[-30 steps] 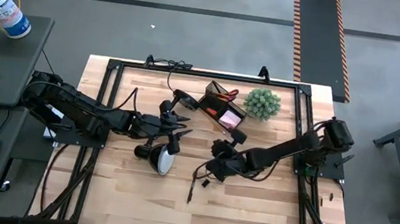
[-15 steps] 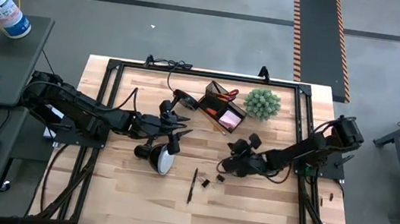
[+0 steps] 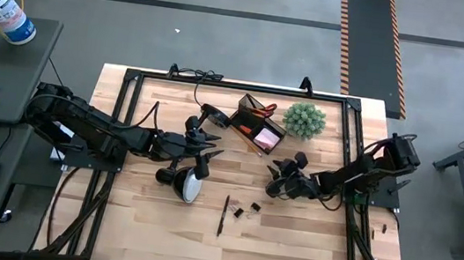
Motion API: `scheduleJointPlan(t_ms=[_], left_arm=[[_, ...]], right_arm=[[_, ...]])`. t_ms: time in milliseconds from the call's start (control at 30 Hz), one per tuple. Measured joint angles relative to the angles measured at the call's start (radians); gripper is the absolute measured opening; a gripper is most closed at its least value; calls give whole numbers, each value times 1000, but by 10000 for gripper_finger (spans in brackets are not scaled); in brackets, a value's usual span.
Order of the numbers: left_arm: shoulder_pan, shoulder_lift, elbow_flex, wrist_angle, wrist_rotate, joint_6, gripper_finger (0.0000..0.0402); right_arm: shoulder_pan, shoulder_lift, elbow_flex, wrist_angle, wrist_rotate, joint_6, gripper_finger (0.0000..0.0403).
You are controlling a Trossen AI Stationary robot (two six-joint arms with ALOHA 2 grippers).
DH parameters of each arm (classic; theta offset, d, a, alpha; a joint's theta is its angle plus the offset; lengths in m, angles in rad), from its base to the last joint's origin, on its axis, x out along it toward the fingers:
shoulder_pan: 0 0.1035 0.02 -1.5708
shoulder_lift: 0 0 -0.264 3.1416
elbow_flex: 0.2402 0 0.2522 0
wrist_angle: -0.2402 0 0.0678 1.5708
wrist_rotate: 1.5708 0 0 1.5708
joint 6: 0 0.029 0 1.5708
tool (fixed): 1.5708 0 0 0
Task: Pick and place office supplies into organizer
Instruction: Put the orange pencil into the desk organizer
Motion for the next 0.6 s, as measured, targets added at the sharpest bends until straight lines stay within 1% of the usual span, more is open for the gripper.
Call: scheduleJointPlan(t_ms=[67, 167, 267, 500, 600], left_arm=[[0, 0, 0, 0, 0, 0, 184], [0, 0, 0, -2, 0, 0, 184], [0, 0, -1, -2, 0, 2, 184], [0, 0, -1, -2, 0, 8, 184], [0, 0, -1, -2, 0, 9, 184]], right_arm=[[-13, 10, 3, 31, -36, -53, 118], [-35, 39, 7, 72, -69, -82, 114], [-59, 64, 7, 104, -82, -84, 107], [-99, 142, 9, 225, -159, -92, 94], [-107, 178, 25, 230, -156, -106, 96]])
